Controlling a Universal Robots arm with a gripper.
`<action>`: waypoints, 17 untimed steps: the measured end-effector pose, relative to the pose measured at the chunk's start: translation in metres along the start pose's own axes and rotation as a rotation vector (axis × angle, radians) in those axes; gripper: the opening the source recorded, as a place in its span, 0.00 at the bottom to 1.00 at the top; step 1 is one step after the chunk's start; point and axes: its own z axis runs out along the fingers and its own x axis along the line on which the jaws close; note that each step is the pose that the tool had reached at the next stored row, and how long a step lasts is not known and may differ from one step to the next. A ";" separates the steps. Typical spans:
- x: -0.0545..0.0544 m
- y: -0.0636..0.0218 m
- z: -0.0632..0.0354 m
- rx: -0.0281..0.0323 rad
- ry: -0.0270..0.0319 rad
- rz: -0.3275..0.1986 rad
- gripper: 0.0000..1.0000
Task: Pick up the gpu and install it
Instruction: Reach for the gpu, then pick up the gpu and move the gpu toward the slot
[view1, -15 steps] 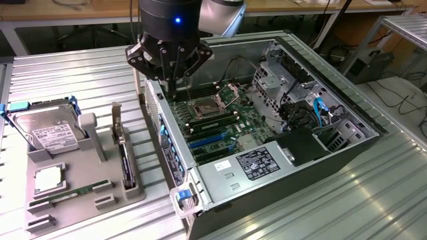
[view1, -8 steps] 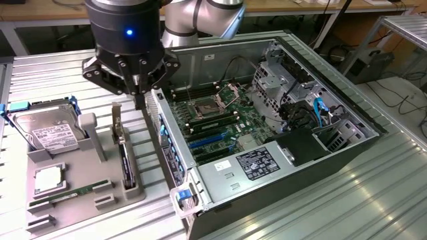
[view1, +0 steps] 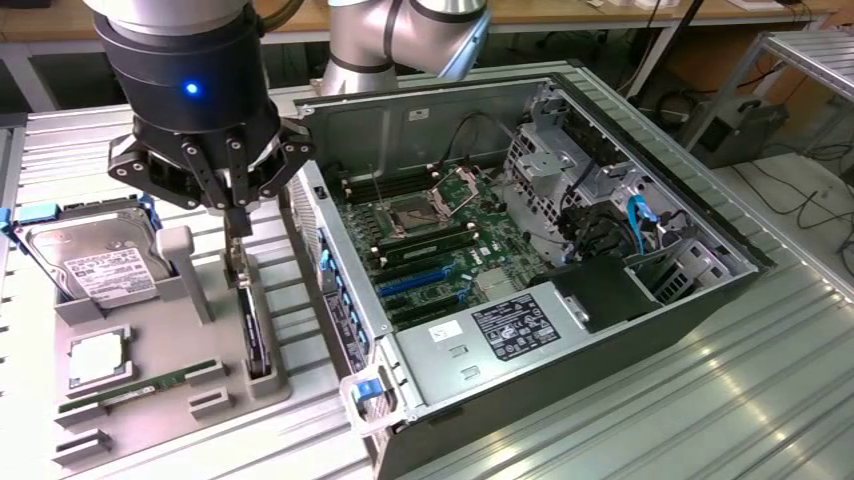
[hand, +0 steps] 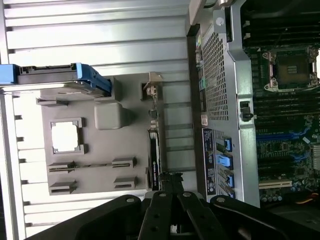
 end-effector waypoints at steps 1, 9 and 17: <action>0.000 0.0000 0.0001 -0.0001 -0.0001 0.000 0.11; 0.000 0.0003 0.0000 -0.0001 0.0000 0.000 0.11; 0.000 0.0005 0.0000 -0.0001 0.0000 0.000 0.17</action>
